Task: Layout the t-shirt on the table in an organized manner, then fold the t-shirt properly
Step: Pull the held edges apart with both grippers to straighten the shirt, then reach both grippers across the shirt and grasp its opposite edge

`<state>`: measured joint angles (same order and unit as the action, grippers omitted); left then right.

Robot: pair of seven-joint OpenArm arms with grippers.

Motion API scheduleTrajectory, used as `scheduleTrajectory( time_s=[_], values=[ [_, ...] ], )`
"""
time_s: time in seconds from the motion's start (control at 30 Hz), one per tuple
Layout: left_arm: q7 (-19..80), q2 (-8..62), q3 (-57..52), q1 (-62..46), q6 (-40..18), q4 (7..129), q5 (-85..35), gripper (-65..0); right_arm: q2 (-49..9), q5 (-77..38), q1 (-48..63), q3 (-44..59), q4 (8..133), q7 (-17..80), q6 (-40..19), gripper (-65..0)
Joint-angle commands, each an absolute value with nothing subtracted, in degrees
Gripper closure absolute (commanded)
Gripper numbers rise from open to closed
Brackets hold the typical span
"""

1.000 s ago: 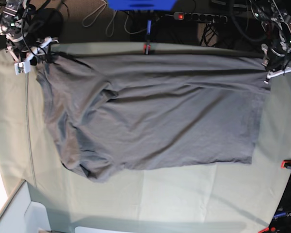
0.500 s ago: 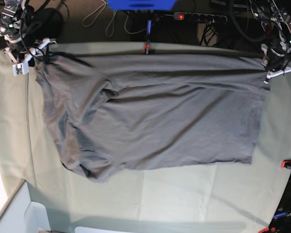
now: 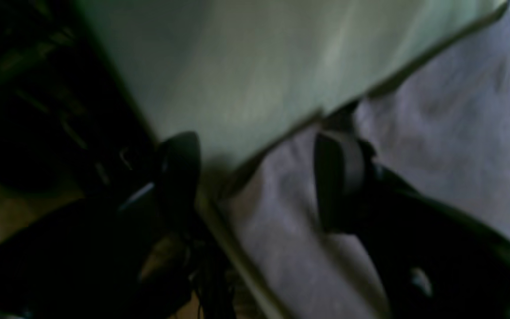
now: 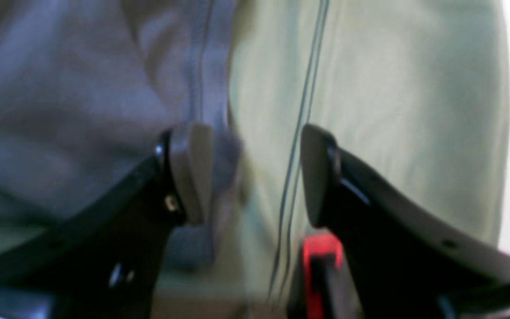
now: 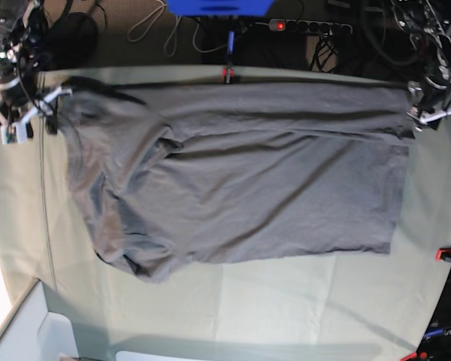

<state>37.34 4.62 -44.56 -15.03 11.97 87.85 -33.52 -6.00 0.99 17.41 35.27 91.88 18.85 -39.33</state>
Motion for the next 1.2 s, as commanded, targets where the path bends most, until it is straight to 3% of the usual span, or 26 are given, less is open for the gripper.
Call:
scheduleTrajectory(
  time_s=[0.0, 0.2, 0.5, 0.73, 0.93, 1.17],
  values=[
    [36.44, 5.32, -44.70, -14.55, 11.74, 90.15, -33.89, -41.4, -6.81, -0.04, 15.78, 35.30, 92.79, 17.36, -40.00, -32.6],
    [36.44, 5.49, -44.53, -10.24, 11.82, 92.70, -33.89, -42.0, -8.31, 0.04, 1.89, 31.52, 86.55, 17.80, -40.00, -32.7],
    [36.09, 6.37, -40.75, 2.86, 11.56, 86.20, -33.36, -42.0, -16.40, 0.13, -23.69, 22.90, 50.59, 17.10, -40.00, -32.7],
    [35.65, 11.65, -31.34, 10.59, 11.56, 76.18, -33.36, -42.0, -19.82, 0.13, -33.98, 12.26, 25.71, 1.19, -40.00, -35.3],
    [32.92, 13.76, -28.79, 16.75, 11.56, 64.84, -33.27, -42.0, -19.65, 0.13, -34.33, 3.38, 15.96, -11.82, -28.79, -38.8],
    [21.41, 17.36, -16.84, 19.65, 11.56, 54.29, -33.27, -42.0, -19.38, 0.04, -34.33, -0.22, 13.58, -13.85, -20.09, -38.9]
  ],
)
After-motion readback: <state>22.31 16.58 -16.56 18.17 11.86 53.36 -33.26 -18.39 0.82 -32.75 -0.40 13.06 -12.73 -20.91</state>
